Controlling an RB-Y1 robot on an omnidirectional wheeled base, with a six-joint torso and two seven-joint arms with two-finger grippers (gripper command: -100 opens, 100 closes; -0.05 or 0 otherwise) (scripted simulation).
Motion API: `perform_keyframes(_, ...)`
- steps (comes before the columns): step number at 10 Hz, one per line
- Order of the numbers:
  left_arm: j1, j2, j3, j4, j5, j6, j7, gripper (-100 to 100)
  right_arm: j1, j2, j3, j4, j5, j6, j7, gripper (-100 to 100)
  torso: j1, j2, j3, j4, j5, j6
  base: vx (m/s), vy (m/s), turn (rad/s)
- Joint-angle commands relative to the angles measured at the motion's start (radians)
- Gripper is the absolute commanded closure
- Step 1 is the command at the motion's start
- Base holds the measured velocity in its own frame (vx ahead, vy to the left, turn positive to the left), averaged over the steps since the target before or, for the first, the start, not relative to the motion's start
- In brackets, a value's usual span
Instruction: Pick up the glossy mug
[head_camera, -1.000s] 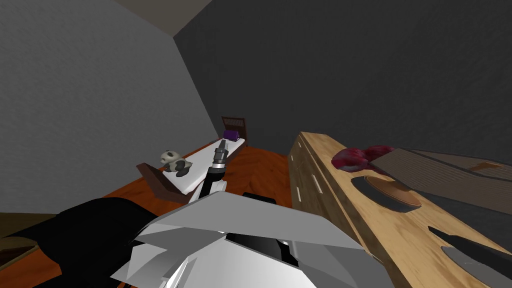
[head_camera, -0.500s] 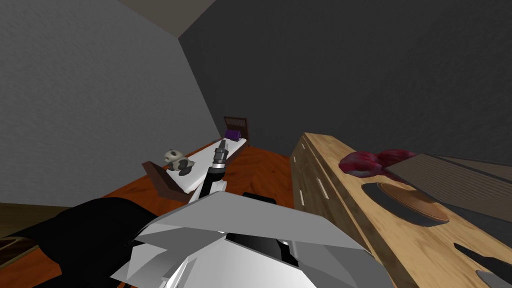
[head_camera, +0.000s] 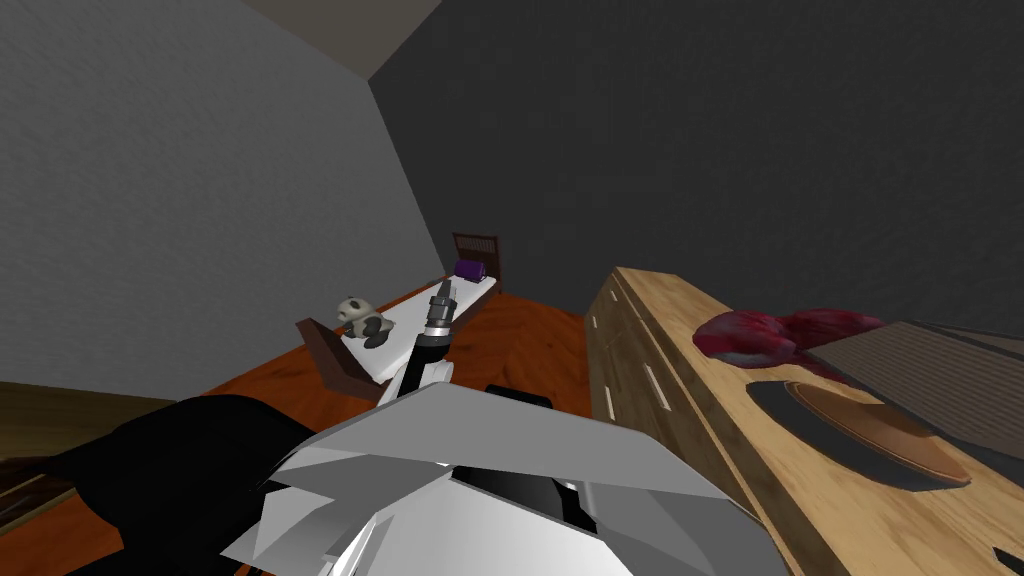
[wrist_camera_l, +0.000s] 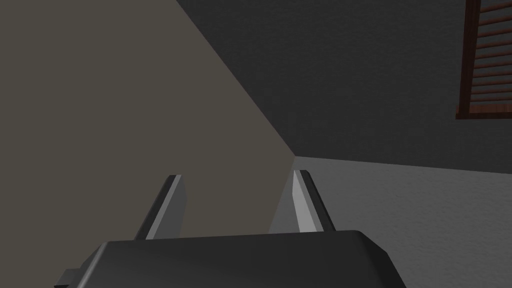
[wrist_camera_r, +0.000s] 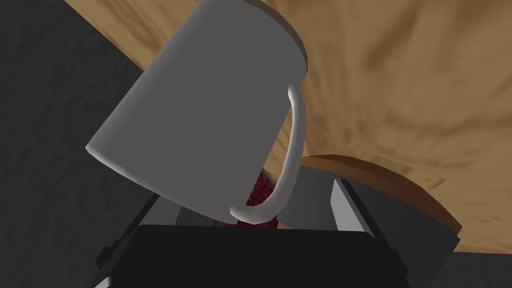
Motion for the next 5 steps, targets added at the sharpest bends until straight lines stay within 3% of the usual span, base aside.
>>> perform_keyframes(1, 0.000, 0.000, 0.000, 0.000, 0.000, 0.000, 0.000, 0, 0.010, 0.009, -0.004, 0.050, 0.018, -0.050, -0.019, -100, 0.000, 0.000, 0.000, 0.000, 0.000, 0.000, 0.050, 0.031, 0.088)
perform_keyframes(2, 0.000, 0.000, 0.000, 0.000, 0.000, 0.000, 0.000, 0, 0.025, 0.032, -0.008, 0.086, 0.057, -0.081, -0.051, -100, 0.000, 0.000, 0.000, 0.000, 0.000, 0.000, 0.062, 0.054, 0.162)
perform_keyframes(4, 0.000, 0.000, 0.000, 0.000, 0.000, 0.000, 0.000, 0, 0.025, 0.032, -0.008, 0.141, 0.057, -0.127, -0.051, -100, 0.001, -0.001, 0.000, 0.000, 0.001, 0.001, 0.034, 0.029, 0.015)
perform_keyframes(5, 0.000, 0.000, 0.000, 0.000, 0.000, 0.000, 0.000, 0, 0.032, 0.035, -0.016, 0.114, 0.055, -0.109, -0.046, -100, 0.000, 0.001, 0.000, 0.000, 0.000, 0.001, 0.005, 0.003, -0.009)
